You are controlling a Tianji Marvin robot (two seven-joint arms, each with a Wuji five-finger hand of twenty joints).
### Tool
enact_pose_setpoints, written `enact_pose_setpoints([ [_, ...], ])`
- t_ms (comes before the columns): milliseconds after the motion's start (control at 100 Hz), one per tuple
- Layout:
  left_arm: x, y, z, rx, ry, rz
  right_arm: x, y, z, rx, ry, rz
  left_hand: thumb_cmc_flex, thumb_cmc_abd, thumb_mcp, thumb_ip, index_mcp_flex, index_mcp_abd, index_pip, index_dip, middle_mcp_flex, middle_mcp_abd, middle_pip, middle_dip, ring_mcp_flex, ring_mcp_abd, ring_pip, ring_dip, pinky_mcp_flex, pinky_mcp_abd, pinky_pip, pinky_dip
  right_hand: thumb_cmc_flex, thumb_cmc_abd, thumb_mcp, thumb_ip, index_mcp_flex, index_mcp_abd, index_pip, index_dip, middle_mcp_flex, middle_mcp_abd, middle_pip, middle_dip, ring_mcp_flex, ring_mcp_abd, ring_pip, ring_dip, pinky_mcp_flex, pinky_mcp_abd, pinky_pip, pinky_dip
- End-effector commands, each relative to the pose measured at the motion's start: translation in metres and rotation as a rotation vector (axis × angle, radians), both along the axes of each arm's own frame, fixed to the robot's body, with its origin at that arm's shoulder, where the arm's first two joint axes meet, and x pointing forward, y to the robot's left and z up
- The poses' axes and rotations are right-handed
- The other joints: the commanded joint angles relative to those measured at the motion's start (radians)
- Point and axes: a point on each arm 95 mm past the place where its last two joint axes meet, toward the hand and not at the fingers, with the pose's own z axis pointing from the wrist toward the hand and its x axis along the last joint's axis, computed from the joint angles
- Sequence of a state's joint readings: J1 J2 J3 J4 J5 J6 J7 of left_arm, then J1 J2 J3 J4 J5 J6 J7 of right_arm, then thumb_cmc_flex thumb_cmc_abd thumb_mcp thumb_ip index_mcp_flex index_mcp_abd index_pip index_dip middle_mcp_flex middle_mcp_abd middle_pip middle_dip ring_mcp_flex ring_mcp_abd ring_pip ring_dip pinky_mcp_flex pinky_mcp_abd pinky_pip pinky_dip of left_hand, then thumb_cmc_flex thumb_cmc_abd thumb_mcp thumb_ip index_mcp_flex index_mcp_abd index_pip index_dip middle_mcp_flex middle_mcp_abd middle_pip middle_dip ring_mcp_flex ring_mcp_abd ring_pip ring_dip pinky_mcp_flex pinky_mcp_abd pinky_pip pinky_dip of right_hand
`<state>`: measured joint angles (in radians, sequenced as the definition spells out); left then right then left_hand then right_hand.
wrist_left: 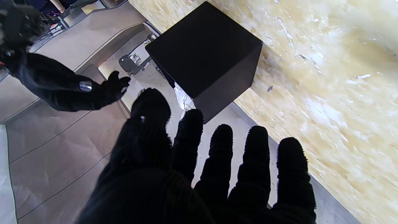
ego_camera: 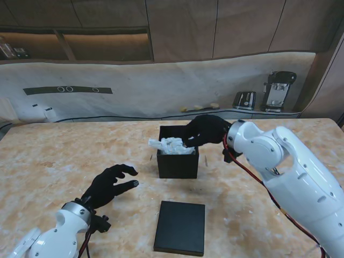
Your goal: Pack mini donuts into a plastic bag, tie the opening and put the bag into the gift box
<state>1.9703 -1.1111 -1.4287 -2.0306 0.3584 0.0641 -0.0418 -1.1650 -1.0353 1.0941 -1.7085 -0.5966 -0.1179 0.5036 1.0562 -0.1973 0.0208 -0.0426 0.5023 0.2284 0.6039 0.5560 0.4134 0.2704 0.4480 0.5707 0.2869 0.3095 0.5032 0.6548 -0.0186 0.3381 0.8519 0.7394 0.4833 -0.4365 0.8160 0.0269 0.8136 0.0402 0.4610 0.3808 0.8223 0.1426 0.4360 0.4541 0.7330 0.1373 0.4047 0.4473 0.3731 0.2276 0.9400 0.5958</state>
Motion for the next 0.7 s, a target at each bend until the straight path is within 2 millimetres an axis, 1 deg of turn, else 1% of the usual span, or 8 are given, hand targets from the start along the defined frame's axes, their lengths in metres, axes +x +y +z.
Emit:
enact_pose_setpoints([
  [0, -0.003, -0.006, -0.001, -0.015, 0.012, -0.021, -0.017, -0.006, -0.024, -0.009, 0.055, 0.0, -0.017, 0.037, -0.028, 0.019, -0.028, -0.012, -0.028, -0.008, -0.027, -0.005, -0.013, -0.013, -0.021, -0.017, -0.022, -0.019, -0.016, -0.009, -0.002, -0.009, -0.032, -0.017, 0.006, 0.005, -0.02, -0.003, -0.007, 0.014, -0.02, -0.007, -0.009, -0.04, -0.006, 0.002, 0.009, -0.011, 0.003, 0.013, -0.005, -0.004],
  [240, -0.009, -0.015, -0.004, -0.025, 0.021, -0.05, -0.072, -0.034, -0.046, 0.091, 0.041, -0.112, -0.091, 0.041, -0.044, 0.016, -0.054, -0.019, -0.044, -0.02, -0.031, -0.006, -0.023, -0.017, -0.023, -0.016, -0.043, -0.03, -0.011, -0.007, -0.043, -0.037, -0.044, -0.014, 0.002, -0.006, -0.07, 0.021, -0.044, 0.008, -0.046, 0.006, -0.017, -0.042, -0.035, 0.009, -0.002, -0.017, -0.011, 0.012, -0.037, -0.028],
  [310, -0.011, -0.016, -0.006, -0.022, 0.023, -0.057, -0.088, -0.039, -0.055, 0.123, 0.038, -0.152, -0.109, 0.039, -0.04, 0.016, -0.06, -0.015, -0.06, -0.03, -0.027, -0.001, -0.041, -0.031, -0.017, -0.014, -0.07, -0.053, -0.003, -0.005, -0.064, -0.058, -0.047, -0.016, 0.003, -0.009, -0.089, 0.029, -0.055, 0.005, -0.062, 0.011, -0.02, -0.043, -0.053, 0.011, -0.008, -0.02, -0.024, 0.011, -0.049, -0.035],
  [360, -0.013, -0.017, -0.007, -0.021, 0.027, -0.06, -0.098, -0.042, -0.061, 0.148, 0.037, -0.184, -0.117, 0.041, -0.04, 0.015, -0.067, -0.012, -0.088, -0.049, -0.028, -0.018, -0.055, -0.049, -0.014, -0.011, -0.09, -0.074, 0.002, -0.006, -0.083, -0.078, -0.048, -0.02, 0.005, -0.012, -0.097, 0.036, -0.062, 0.004, -0.073, 0.017, -0.02, -0.044, -0.067, 0.013, -0.013, -0.024, -0.036, 0.015, -0.061, -0.042],
  [430, -0.015, -0.018, -0.009, -0.027, 0.035, -0.058, -0.111, -0.046, -0.07, 0.18, 0.04, -0.227, -0.123, 0.041, -0.041, 0.015, -0.067, -0.004, -0.124, -0.077, -0.026, -0.006, -0.088, -0.094, -0.007, -0.001, -0.12, -0.108, 0.008, -0.005, -0.098, -0.104, -0.053, -0.02, 0.009, -0.015, -0.115, 0.042, -0.073, 0.001, -0.093, 0.026, -0.021, -0.045, -0.088, 0.017, -0.018, -0.029, -0.049, 0.014, -0.072, -0.05],
  [540, -0.019, -0.02, -0.014, -0.036, 0.047, -0.056, -0.129, -0.048, -0.082, 0.227, 0.066, -0.276, -0.141, 0.048, -0.043, 0.013, -0.072, 0.011, -0.194, -0.133, -0.029, 0.008, -0.129, -0.164, -0.005, 0.01, -0.165, -0.175, 0.021, -0.026, -0.138, -0.178, -0.066, -0.008, 0.007, -0.026, -0.149, 0.054, -0.09, -0.004, -0.136, 0.035, -0.02, -0.048, -0.132, 0.02, -0.027, -0.039, -0.078, 0.008, -0.091, -0.063],
  [610, -0.022, -0.022, -0.017, -0.045, 0.058, -0.053, -0.139, -0.047, -0.088, 0.262, 0.093, -0.312, -0.164, 0.055, -0.045, 0.011, -0.075, 0.015, -0.227, -0.163, -0.037, 0.022, -0.152, -0.205, -0.008, 0.015, -0.195, -0.234, 0.032, -0.046, -0.164, -0.265, -0.076, 0.011, -0.006, -0.037, -0.181, 0.06, -0.102, -0.006, -0.186, 0.046, -0.012, -0.055, -0.177, 0.028, -0.042, -0.062, -0.111, 0.003, -0.118, -0.084],
  [690, -0.025, -0.023, -0.02, -0.06, 0.072, -0.049, -0.149, -0.045, -0.095, 0.308, 0.128, -0.344, -0.199, 0.075, -0.049, 0.009, -0.096, 0.013, -0.249, -0.179, -0.05, 0.031, -0.167, -0.235, -0.024, 0.019, -0.215, -0.275, 0.024, -0.066, -0.182, -0.336, -0.091, 0.047, -0.036, -0.043, -0.228, 0.066, -0.116, -0.007, -0.253, 0.058, -0.016, -0.082, -0.23, 0.037, -0.073, -0.108, -0.149, -0.006, -0.152, -0.114],
])
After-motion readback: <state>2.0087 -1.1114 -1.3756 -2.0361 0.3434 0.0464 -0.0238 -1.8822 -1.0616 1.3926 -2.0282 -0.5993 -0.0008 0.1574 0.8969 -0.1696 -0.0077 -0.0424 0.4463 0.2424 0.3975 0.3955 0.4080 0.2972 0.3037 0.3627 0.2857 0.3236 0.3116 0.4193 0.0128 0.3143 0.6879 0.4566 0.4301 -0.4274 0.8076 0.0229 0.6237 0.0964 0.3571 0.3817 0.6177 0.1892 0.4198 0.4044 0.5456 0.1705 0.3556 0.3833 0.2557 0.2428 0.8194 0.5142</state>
